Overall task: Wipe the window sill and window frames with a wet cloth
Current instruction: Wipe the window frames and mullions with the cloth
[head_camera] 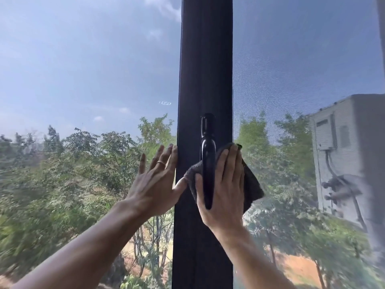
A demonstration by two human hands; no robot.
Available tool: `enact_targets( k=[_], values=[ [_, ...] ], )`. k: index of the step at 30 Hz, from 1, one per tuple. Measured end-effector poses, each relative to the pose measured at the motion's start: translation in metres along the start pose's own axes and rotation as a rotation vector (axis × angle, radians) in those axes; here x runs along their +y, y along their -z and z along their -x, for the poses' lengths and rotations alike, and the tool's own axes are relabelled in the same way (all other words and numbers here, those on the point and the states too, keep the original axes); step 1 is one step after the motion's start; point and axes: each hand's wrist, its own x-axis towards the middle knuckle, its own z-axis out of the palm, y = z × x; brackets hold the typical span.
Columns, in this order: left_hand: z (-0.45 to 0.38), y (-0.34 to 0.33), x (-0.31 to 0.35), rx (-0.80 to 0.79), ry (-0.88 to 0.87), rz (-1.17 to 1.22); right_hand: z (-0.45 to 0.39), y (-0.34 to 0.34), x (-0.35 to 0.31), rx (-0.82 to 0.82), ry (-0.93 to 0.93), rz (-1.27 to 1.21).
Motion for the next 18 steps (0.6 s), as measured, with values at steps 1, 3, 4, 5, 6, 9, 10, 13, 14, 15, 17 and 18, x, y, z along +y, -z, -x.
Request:
enact_targets(
  k=[1, 3, 4, 5, 6, 9, 10, 13, 14, 15, 17, 18],
  values=[
    [-0.001, 0.0, -0.002, 0.007, -0.007, -0.007, -0.017, -0.004, 0.002, 0.022, -0.003, 0.02],
    [0.0, 0.0, -0.004, -0.003, -0.024, -0.022, -0.037, -0.009, 0.002, 0.041, -0.067, 0.068],
    [0.002, -0.001, -0.006, -0.004, -0.024, -0.026, -0.035, -0.01, -0.001, 0.036, -0.079, 0.073],
    [0.003, -0.002, -0.006, -0.004, -0.023, -0.026, -0.025, -0.01, -0.004, 0.034, -0.096, 0.05],
    [0.002, -0.002, -0.005, -0.001, -0.024, -0.023, -0.015, -0.009, -0.006, 0.034, -0.113, 0.01],
    [0.002, -0.003, -0.005, 0.02, -0.023, -0.049, -0.014, -0.005, -0.012, 0.075, -0.124, -0.03],
    [0.001, -0.003, -0.005, 0.032, -0.026, -0.061, -0.026, -0.006, -0.013, 0.094, -0.135, -0.021],
    [0.007, -0.007, -0.007, 0.083, -0.029, -0.089, -0.03, -0.008, -0.012, 0.089, -0.128, -0.012],
    [0.01, -0.011, -0.008, 0.117, -0.023, -0.088, -0.014, -0.007, -0.01, 0.09, -0.097, -0.011],
    [0.015, -0.017, -0.007, 0.142, -0.021, -0.085, 0.009, -0.008, -0.007, 0.079, -0.079, -0.002],
    [0.025, -0.028, -0.007, 0.165, -0.011, -0.083, 0.044, -0.006, -0.004, 0.031, -0.063, 0.028],
    [0.029, -0.033, -0.006, 0.165, -0.012, -0.084, 0.049, -0.008, -0.002, 0.013, -0.064, 0.047]
  ],
)
